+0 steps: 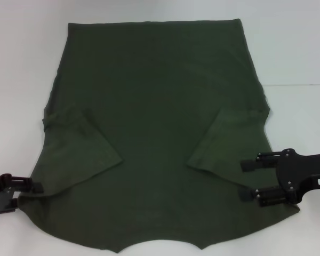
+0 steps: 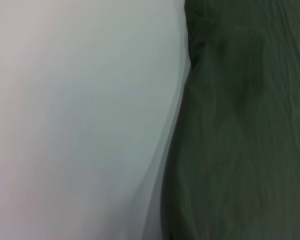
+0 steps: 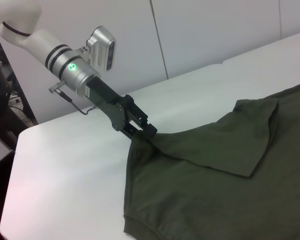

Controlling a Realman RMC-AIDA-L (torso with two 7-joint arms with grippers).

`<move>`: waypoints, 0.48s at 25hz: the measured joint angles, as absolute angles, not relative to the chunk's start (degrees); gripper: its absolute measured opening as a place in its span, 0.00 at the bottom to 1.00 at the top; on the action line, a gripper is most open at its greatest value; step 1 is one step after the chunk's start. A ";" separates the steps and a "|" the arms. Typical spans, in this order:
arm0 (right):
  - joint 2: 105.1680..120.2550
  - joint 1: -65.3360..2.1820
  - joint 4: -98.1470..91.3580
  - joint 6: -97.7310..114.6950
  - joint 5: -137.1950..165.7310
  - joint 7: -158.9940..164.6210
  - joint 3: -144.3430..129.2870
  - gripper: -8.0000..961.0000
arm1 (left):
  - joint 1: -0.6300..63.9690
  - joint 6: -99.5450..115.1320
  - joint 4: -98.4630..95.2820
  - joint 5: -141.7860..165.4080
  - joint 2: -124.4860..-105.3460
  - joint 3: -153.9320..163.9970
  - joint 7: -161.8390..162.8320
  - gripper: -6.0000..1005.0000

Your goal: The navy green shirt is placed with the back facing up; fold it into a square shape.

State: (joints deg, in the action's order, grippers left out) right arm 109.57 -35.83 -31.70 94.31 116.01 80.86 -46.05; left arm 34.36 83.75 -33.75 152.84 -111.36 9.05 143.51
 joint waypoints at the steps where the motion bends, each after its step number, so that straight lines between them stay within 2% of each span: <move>1: 109.57 -35.81 -31.70 94.31 116.01 80.86 -46.05 0.86 | 34.36 83.58 -33.75 152.84 -111.36 9.05 143.57 0.48; 12: 109.59 -35.63 -31.73 94.69 115.89 80.86 -46.05 0.86 | 34.16 81.55 -33.75 152.89 -111.41 9.13 144.76 0.44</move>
State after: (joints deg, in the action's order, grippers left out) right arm 109.59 -35.63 -31.73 94.69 115.89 80.86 -46.05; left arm 34.15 81.55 -33.75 152.89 -111.41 9.13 144.76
